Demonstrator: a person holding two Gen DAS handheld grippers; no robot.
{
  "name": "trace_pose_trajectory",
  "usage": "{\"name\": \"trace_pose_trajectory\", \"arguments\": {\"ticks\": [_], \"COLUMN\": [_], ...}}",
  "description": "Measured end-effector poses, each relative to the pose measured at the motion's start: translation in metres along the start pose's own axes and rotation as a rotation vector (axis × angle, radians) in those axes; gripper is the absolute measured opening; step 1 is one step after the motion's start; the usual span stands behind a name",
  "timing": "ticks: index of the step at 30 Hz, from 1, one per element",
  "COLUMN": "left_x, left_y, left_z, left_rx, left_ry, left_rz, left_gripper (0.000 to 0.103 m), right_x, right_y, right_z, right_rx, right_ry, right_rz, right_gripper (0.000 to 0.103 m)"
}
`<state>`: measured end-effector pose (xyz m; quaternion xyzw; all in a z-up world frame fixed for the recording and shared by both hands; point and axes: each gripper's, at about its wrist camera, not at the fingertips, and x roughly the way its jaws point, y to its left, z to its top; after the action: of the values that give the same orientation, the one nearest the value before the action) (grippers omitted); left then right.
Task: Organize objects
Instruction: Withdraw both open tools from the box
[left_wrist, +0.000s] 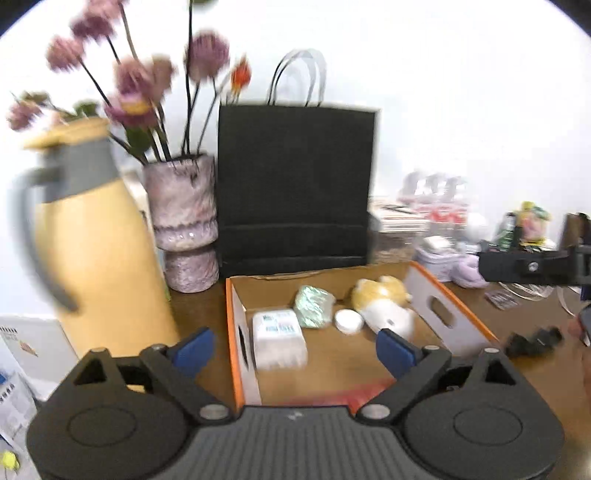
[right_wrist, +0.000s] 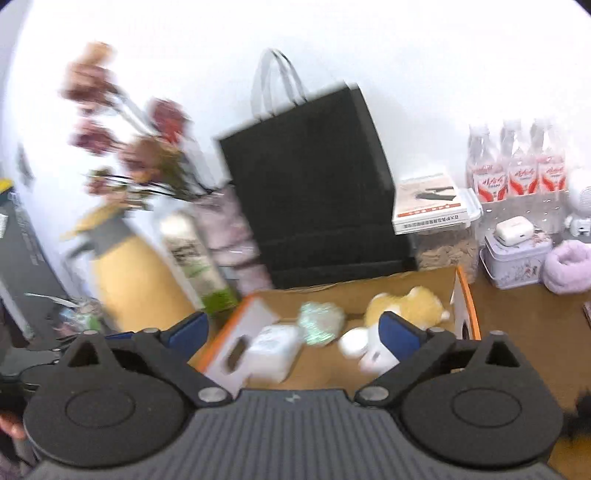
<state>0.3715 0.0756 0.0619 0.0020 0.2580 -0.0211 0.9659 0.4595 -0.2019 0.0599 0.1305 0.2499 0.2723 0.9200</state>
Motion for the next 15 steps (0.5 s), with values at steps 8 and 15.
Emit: {"name": "trace_pose_trajectory", "arguments": {"ticks": [8,15], "left_x": [-0.128,-0.181], "left_y": [-0.020,-0.057], "left_z": [-0.117,-0.192], "left_rx": [-0.041,0.018], "left_ry": [0.001,0.034], "left_rz": [-0.096,0.010], "left_gripper": [0.099,0.099], "right_x": [-0.125,-0.158], "right_y": [0.070,0.102], "right_z": [-0.129,-0.231], "right_rx": [-0.152,-0.233], "right_ry": [-0.097,0.083], "right_rz": [0.007,-0.124], "right_gripper": [0.103,0.103]}}
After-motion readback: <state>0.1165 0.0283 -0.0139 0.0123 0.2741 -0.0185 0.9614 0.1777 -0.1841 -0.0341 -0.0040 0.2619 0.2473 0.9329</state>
